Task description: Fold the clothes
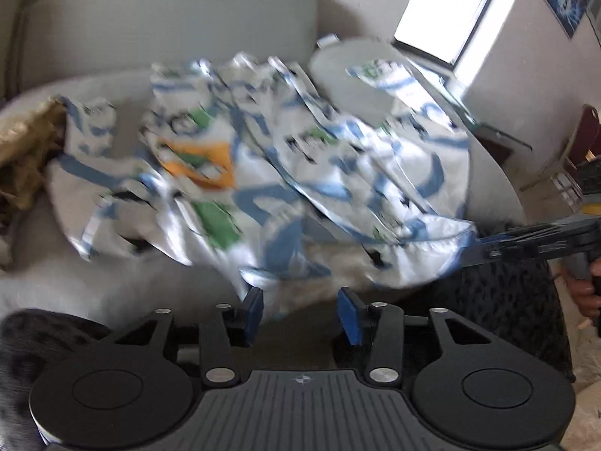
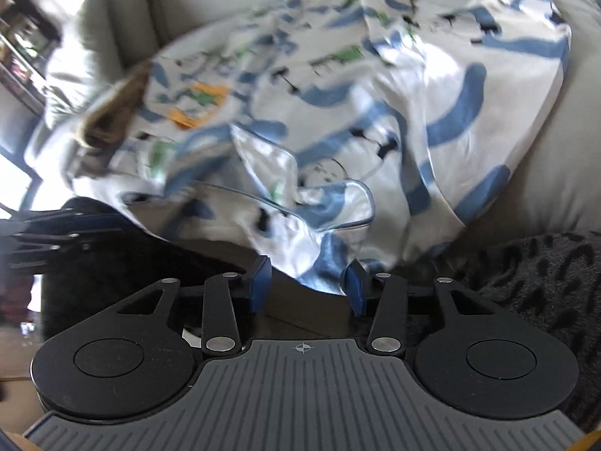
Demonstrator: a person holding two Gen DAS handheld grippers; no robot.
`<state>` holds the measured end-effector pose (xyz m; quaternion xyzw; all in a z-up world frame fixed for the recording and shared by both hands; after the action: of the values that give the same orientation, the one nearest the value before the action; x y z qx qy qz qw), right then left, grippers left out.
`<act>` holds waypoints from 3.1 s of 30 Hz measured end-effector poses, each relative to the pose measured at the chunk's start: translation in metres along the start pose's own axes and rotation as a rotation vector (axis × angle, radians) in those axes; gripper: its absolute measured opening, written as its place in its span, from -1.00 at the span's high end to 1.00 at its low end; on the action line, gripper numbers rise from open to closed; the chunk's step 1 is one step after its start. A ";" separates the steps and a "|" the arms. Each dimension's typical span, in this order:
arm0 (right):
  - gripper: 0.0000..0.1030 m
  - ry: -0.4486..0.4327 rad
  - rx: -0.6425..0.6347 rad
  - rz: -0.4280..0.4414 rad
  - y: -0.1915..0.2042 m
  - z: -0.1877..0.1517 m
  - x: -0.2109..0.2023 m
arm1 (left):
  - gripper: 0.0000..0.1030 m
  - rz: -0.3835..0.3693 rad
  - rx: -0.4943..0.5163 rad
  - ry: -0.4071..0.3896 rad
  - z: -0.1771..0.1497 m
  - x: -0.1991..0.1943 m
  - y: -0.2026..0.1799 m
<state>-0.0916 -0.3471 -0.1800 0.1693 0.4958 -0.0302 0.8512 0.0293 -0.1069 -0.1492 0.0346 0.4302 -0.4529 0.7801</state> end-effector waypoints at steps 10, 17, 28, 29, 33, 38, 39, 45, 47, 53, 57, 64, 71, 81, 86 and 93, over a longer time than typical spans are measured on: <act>0.06 -0.116 0.024 0.181 0.065 0.034 -0.027 | 0.00 0.273 -0.520 -0.313 0.017 -0.057 0.147; -0.04 0.007 -0.149 -0.234 0.054 0.015 -0.010 | -0.08 0.358 -0.571 -0.230 0.034 -0.023 0.198; -0.06 -0.121 0.021 -0.113 0.047 0.031 -0.027 | 1.00 0.465 -0.535 -0.118 0.057 0.039 0.238; -0.06 -0.143 0.038 -0.096 0.050 0.035 -0.027 | 1.00 0.485 -0.515 -0.138 0.059 0.033 0.235; -0.06 -0.172 0.101 -0.034 0.049 0.038 -0.029 | 1.00 0.539 -0.254 -0.248 0.094 0.004 0.183; -0.06 -0.182 0.224 0.041 0.035 0.042 -0.027 | 1.00 0.474 0.250 -0.289 0.131 0.021 0.041; -0.06 -0.190 0.251 0.054 0.032 0.043 -0.028 | 1.00 0.441 0.338 -0.267 0.128 0.034 0.012; -0.06 -0.259 0.338 0.091 0.015 0.049 -0.044 | 0.21 0.101 0.640 0.097 0.029 0.114 -0.119; -0.06 -0.259 0.345 0.084 0.009 0.046 -0.046 | 0.21 0.013 0.668 0.136 0.003 0.110 -0.138; -0.06 -0.267 0.358 0.078 -0.004 0.049 -0.041 | 0.09 0.055 0.432 -0.013 0.050 0.060 -0.073; -0.06 -0.264 0.348 0.119 0.002 0.057 -0.031 | 0.11 0.253 0.400 -0.120 0.091 0.033 0.008; -0.06 -0.201 0.308 0.138 0.022 0.056 -0.008 | 0.20 0.200 0.520 -0.035 0.100 0.073 0.062; -0.06 -0.177 0.282 0.106 0.024 0.051 -0.002 | 0.33 0.222 0.762 0.095 0.071 0.096 0.073; -0.06 -0.134 0.274 0.113 0.030 0.052 0.014 | 0.19 0.275 0.874 0.165 0.067 0.127 0.074; -0.06 -0.146 0.249 0.095 0.032 0.051 0.009 | 0.91 0.290 0.800 0.166 0.080 0.127 0.076; -0.06 -0.160 0.256 0.097 0.029 0.046 0.000 | 0.92 0.249 0.629 0.059 0.098 0.066 0.061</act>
<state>-0.0468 -0.3340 -0.1517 0.2972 0.4099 -0.0655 0.8599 0.1513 -0.1595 -0.1547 0.3387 0.2842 -0.4634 0.7679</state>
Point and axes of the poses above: each gripper's, at about its wrist camera, not at the fingertips, and x roughly the way its jaws point, y to its left, z to its top, the point moved 10 cm from there along x, roughly the way its jaws point, and after that the axes turned 8 degrees about -z, right-handed, at the moved point
